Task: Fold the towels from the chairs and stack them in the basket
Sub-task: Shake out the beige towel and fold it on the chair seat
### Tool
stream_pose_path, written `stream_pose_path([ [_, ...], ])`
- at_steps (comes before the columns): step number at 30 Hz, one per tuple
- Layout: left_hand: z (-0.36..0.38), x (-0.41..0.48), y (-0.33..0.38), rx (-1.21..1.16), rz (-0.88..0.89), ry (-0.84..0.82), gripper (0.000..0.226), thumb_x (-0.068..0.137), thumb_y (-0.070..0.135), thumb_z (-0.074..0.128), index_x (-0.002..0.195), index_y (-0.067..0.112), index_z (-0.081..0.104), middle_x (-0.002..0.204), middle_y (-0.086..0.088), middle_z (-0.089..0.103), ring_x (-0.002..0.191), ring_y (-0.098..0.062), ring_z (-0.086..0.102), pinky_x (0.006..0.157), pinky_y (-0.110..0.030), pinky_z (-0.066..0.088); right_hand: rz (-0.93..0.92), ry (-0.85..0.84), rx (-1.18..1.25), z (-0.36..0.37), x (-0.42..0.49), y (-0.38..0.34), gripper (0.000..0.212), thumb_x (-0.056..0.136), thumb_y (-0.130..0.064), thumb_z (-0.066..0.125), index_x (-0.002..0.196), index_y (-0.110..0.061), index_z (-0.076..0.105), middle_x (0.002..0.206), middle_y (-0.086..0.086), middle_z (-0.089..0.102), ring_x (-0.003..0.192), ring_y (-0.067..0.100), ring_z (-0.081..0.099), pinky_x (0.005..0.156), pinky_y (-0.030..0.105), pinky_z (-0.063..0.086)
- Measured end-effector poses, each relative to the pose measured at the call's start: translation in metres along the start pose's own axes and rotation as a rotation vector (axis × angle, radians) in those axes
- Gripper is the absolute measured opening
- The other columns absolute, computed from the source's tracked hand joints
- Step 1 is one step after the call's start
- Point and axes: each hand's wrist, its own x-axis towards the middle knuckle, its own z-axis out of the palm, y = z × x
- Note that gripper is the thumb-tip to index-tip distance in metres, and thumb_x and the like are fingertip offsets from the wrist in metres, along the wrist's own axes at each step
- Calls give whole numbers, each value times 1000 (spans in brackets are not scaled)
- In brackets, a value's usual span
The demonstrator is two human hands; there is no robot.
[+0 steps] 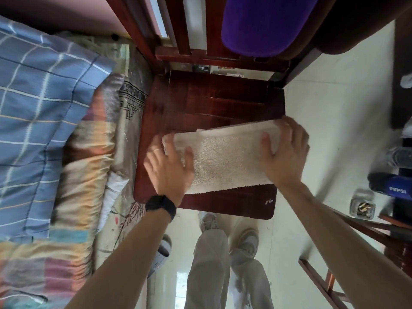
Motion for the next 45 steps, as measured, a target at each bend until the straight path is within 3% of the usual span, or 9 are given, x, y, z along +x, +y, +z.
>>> stream_pose_path([
  [4, 20, -19, 27, -48, 234, -211, 66, 100, 56, 33, 158, 29, 16, 166, -9, 6, 152, -35, 0, 120, -56, 1, -211, -338, -233, 25, -14, -17, 59, 103, -54, 32, 157, -29, 31, 168, 7, 17, 155, 29, 10, 121, 58, 16],
  [8, 49, -27, 15, 54, 255, -216, 70, 99, 62, 29, 159, 33, 5, 167, -9, -6, 152, -35, -12, 120, -61, 0, -155, -472, -316, 40, 0, 6, 64, 102, -63, 19, 160, -40, 2, 170, 1, -7, 155, 25, -12, 120, 66, -1],
  [13, 54, -22, 7, 39, 309, -209, 71, 98, 61, 34, 156, 23, 19, 167, -8, -1, 153, -32, -10, 121, -57, -3, -137, -350, -270, 36, 0, 8, 55, 102, -52, 30, 155, -38, 27, 161, 5, 27, 151, 29, 19, 118, 66, 12],
  [20, 19, 38, 2, 218, 746, -210, 65, 95, 50, 44, 155, 34, 27, 167, -6, -2, 154, -28, -4, 119, -64, 1, -11, -362, -300, -4, -60, 23, 36, 93, -39, 49, 101, -7, 60, 92, 17, 62, 84, 38, 60, 76, 46, 46],
  [27, -1, -89, 26, -383, -225, -48, 64, 77, 30, 69, 135, 17, 45, 142, -11, 39, 128, -32, 40, 109, -50, 33, 517, -691, 195, -33, -133, 7, 35, 97, -44, 58, 110, -12, 59, 108, 5, 59, 98, 30, 60, 78, 33, 43],
  [31, 10, -153, 24, -960, -968, -309, 59, 69, 26, 74, 119, 14, 43, 122, -8, 42, 110, -32, 45, 94, -42, 41, 587, -758, 284, -40, -150, 0, 28, 99, -38, 58, 112, -13, 57, 100, -1, 61, 91, 24, 57, 75, 27, 38],
  [36, 8, -165, 5, -1043, -876, -646, 41, 65, 42, 68, 97, 16, 69, 90, 0, 70, 83, -20, 63, 69, -31, 49, 647, -725, 286, -39, -153, 11, 34, 97, -44, 56, 117, -17, 64, 102, 1, 69, 93, 28, 66, 84, 35, 50],
  [40, -6, -175, -11, -1162, -861, -730, 34, 86, 32, 74, 111, 10, 65, 105, -6, 72, 82, -17, 72, 67, -24, 52, 672, -712, 356, -47, -163, 20, 21, 93, -43, 63, 99, -23, 67, 97, 3, 73, 84, 29, 71, 85, 49, 59],
  [45, -38, -201, -14, -1112, -816, -764, 41, 92, 26, 68, 124, 17, 44, 105, -9, 68, 60, -19, 72, 62, -26, 50, 788, -631, 501, -76, -189, 17, 34, 93, -31, 69, 120, -22, 50, 101, 6, 69, 79, 20, 70, 73, 41, 64],
])
